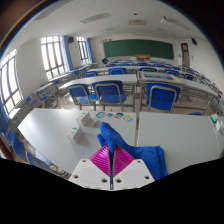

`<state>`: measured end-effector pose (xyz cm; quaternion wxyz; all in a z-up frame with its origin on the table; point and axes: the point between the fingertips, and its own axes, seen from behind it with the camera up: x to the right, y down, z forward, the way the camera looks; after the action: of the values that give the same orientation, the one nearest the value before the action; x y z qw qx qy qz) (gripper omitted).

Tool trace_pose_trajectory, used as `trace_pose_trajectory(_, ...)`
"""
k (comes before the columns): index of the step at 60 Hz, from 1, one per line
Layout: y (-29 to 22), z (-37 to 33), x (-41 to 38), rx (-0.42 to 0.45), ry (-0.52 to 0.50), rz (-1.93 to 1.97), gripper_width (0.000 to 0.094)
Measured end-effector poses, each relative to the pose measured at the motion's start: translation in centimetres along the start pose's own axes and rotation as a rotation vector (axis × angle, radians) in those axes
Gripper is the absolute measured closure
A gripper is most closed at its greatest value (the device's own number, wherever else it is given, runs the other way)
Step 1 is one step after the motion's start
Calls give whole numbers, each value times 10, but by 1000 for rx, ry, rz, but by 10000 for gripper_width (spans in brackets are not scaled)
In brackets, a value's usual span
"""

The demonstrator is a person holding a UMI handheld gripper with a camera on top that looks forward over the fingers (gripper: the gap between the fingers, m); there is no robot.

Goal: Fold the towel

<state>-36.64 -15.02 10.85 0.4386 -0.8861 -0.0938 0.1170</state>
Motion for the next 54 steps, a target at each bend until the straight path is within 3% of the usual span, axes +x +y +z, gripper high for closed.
trace_pose_trajectory(7, -1, 9, 68, -16, 82, 46, 897)
trace_pose_trajectory(12, 20, 17, 119, -68, 158, 59, 786)
trace_pose_trajectory(14, 32, 11, 142, -85, 190, 61, 672)
trace_pose_trajectory(19, 43, 8, 176, -114, 249, 53, 168)
trace_pose_trajectory(21, 45, 4, 187, -111, 262, 50, 70)
trace_pose_trajectory(35, 37, -56, 186, -69, 306, -13, 85)
trace_pose_trajectory(54, 32, -167, 91, -2, 372, -30, 85)
